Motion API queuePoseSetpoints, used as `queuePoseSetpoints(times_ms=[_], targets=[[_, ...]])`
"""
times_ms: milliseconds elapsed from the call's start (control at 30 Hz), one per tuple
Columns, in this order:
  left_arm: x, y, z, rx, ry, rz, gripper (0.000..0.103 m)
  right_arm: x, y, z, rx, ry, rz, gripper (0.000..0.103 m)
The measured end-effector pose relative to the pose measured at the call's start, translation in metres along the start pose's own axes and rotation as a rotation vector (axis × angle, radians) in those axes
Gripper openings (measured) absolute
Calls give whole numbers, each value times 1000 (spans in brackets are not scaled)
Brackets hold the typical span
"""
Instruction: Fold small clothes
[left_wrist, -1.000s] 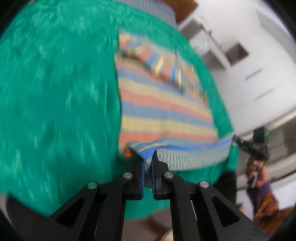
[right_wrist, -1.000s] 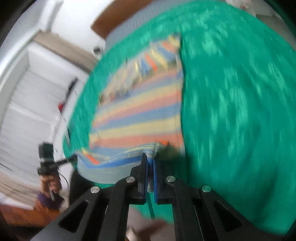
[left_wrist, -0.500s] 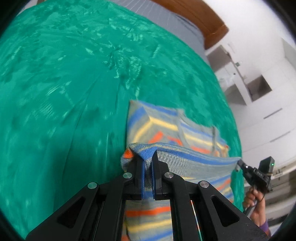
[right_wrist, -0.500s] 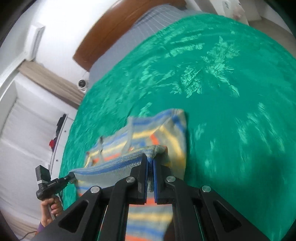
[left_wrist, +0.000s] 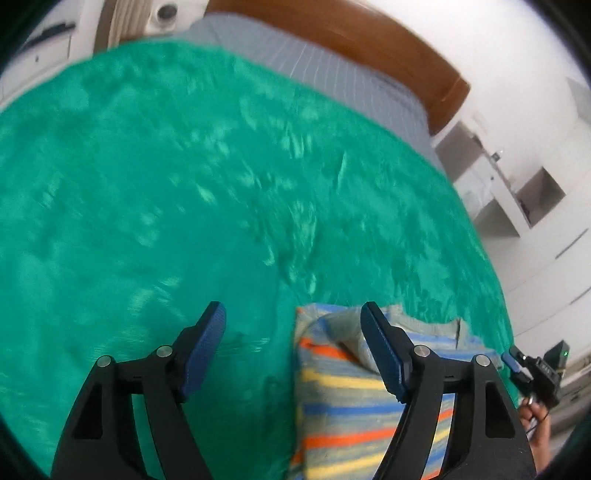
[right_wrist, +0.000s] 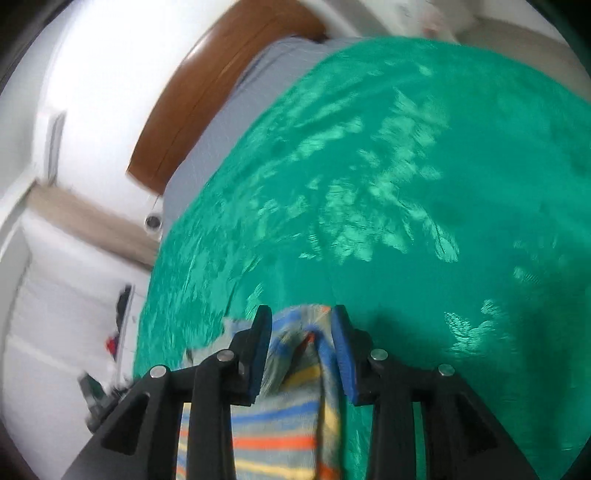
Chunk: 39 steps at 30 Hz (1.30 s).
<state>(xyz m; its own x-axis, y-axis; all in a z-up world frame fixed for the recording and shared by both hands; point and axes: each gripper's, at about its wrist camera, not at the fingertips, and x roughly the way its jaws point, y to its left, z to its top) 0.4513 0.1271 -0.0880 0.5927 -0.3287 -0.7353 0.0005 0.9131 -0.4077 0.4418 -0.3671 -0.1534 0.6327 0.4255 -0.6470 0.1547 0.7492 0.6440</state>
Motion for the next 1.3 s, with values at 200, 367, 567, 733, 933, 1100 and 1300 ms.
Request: queuePoseSetpoints(times_ms=[200, 367, 567, 733, 933, 1100, 1300], targets=[[14, -43, -36, 267, 313, -174, 78, 50, 55, -41, -308, 477, -19, 35], [81, -89, -52, 383, 409, -95, 77, 86, 70, -9, -272, 262, -121, 34], [63, -65, 0, 68, 157, -102, 74, 45, 89, 1, -273, 33, -79, 35], [17, -78, -60, 254, 191, -171, 75, 20, 107, -61, -518, 203, -60, 37], [-4, -40, -171, 358, 304, -5, 29, -4, 67, -159, -698, 401, -154, 48], [-65, -2, -195, 216, 179, 130, 41, -58, 23, -187, -671, 339, -351, 44], [-96, -5, -238, 160, -58, 153, 90, -123, 9, -219, -508, 34, -239, 68]])
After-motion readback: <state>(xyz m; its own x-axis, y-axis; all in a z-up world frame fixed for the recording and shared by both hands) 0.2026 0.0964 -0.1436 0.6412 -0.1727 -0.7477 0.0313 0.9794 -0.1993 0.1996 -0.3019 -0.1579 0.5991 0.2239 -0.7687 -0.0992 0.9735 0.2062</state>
